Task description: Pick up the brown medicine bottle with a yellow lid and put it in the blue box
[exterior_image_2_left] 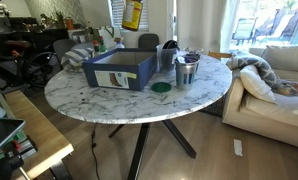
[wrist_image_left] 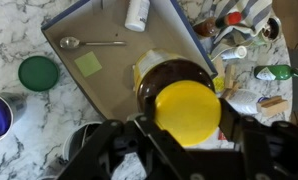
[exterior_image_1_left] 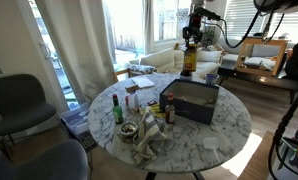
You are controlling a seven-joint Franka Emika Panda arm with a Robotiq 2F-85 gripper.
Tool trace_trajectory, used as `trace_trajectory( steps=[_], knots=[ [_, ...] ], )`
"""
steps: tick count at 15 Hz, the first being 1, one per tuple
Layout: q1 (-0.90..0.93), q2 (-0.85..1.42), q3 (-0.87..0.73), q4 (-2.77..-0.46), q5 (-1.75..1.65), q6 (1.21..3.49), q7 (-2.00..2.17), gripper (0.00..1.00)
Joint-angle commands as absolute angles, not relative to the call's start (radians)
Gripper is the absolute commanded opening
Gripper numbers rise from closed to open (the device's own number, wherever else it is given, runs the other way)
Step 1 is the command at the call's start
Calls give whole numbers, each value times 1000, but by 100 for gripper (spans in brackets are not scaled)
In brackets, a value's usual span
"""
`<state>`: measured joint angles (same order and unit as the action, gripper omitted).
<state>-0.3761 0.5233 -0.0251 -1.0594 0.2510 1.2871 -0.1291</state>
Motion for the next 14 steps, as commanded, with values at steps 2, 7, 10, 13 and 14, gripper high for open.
trace_trajectory(
  steps=[2, 7, 10, 13, 14],
  knots=[
    [-291, 497, -27, -1236, 174, 1378, -87, 37],
    [-217, 471, -73, -1401, 64, 1630, -44, 37],
    [-226, 463, -77, -1475, 107, 1745, -37, 37],
    [-238, 442, -81, -1549, 152, 1851, -38, 37],
    [-239, 435, -83, -1573, 164, 1891, -38, 37]
  ],
)
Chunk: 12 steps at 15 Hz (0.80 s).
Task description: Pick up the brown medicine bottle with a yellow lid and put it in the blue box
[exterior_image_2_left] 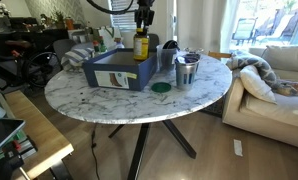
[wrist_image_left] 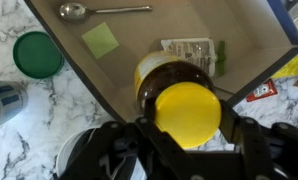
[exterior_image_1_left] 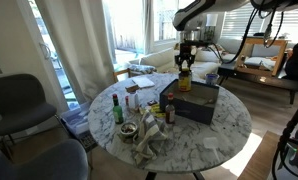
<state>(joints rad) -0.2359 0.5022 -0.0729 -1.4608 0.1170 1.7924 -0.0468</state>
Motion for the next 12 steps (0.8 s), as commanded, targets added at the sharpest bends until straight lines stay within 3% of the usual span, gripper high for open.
trace_trajectory(
  steps=[1, 5, 6, 7, 9, 12],
  knots=[
    [-238, 428, -86, -1595, 173, 1924, -41, 37],
    [-237, 414, -86, -1654, 209, 2004, -49, 37],
    [-234, 411, -88, -1664, 206, 2011, -50, 87],
    [-232, 406, -90, -1671, 203, 2012, -50, 88],
    [-234, 391, -92, -1681, 202, 2013, -53, 99],
    [-244, 361, -96, -1682, 222, 2007, -56, 100]
  ],
)
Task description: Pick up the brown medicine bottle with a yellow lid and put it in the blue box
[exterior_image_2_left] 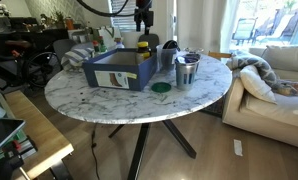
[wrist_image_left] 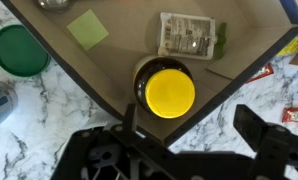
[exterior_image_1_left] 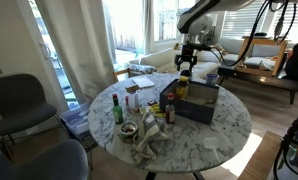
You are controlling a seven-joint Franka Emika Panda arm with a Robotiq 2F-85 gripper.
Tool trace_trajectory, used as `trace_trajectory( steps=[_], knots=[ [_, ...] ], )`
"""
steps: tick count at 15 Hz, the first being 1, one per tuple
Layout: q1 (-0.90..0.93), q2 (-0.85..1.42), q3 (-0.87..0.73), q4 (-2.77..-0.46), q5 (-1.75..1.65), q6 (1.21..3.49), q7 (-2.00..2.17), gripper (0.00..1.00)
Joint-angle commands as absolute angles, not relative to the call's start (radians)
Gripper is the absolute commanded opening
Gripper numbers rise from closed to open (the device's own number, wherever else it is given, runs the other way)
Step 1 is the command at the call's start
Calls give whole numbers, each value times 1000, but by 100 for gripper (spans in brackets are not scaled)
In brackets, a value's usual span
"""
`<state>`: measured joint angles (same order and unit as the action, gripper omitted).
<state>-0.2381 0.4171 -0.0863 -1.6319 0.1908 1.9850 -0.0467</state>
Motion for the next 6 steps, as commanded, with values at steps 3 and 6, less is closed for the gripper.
trace_trajectory(
  steps=[3, 6],
  knots=[
    [-266, 327, -90, -1668, 289, 1963, -97, 100],
    [-254, 344, -100, -1628, 297, 1940, -127, 100]
  ],
)
